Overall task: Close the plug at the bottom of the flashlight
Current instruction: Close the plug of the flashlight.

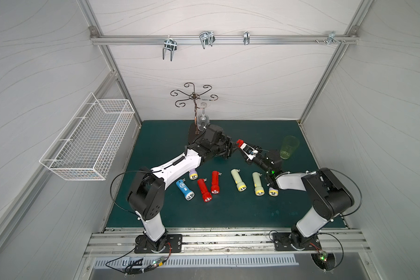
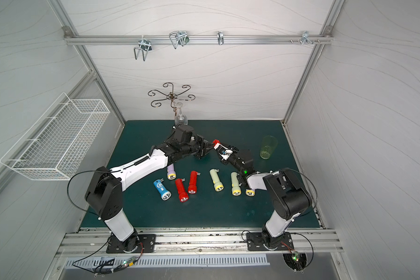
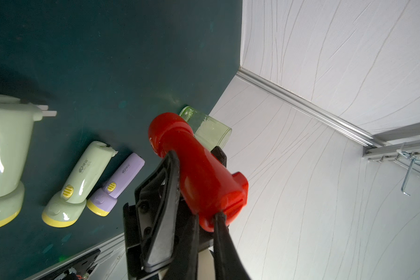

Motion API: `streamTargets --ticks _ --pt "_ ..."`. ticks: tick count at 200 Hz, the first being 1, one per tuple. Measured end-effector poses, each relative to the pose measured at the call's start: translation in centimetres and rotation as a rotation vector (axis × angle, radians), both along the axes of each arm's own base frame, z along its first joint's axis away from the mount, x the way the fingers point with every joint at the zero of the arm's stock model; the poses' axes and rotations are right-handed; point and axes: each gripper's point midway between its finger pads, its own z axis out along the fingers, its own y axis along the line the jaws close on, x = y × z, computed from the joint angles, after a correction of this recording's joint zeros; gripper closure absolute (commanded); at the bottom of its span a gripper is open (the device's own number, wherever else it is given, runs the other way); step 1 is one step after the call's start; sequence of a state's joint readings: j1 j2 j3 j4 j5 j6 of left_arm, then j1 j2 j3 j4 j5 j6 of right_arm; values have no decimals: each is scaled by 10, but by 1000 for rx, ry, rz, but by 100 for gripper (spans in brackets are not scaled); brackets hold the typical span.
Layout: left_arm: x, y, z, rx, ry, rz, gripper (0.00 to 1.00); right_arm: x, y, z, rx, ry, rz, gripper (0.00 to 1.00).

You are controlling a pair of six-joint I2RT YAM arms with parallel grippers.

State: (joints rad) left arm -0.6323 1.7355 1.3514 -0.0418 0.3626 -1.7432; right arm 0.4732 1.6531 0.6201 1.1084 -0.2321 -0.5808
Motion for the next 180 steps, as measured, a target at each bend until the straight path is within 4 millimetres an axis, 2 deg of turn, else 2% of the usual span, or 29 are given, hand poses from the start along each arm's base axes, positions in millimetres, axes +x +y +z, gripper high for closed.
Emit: streamTargets --ticks 31,57,121,160,180 --pt "1 0 -1 -7 -15 0 84 0 -2 -2 15 16 -13 100" --pt "2 10 -11 -1 -22 11 84 -4 -3 -8 25 33 -31 100" --pt "-10 56 -33 68 -46 41 83 -12 -13 -17 23 71 -102 100" --pt "-16 72 -41 117 -93 24 81 -25 -11 -17 14 68 -105 100" --pt "-19 79 -50 139 -103 18 77 -30 -11 -21 8 75 -108 100"
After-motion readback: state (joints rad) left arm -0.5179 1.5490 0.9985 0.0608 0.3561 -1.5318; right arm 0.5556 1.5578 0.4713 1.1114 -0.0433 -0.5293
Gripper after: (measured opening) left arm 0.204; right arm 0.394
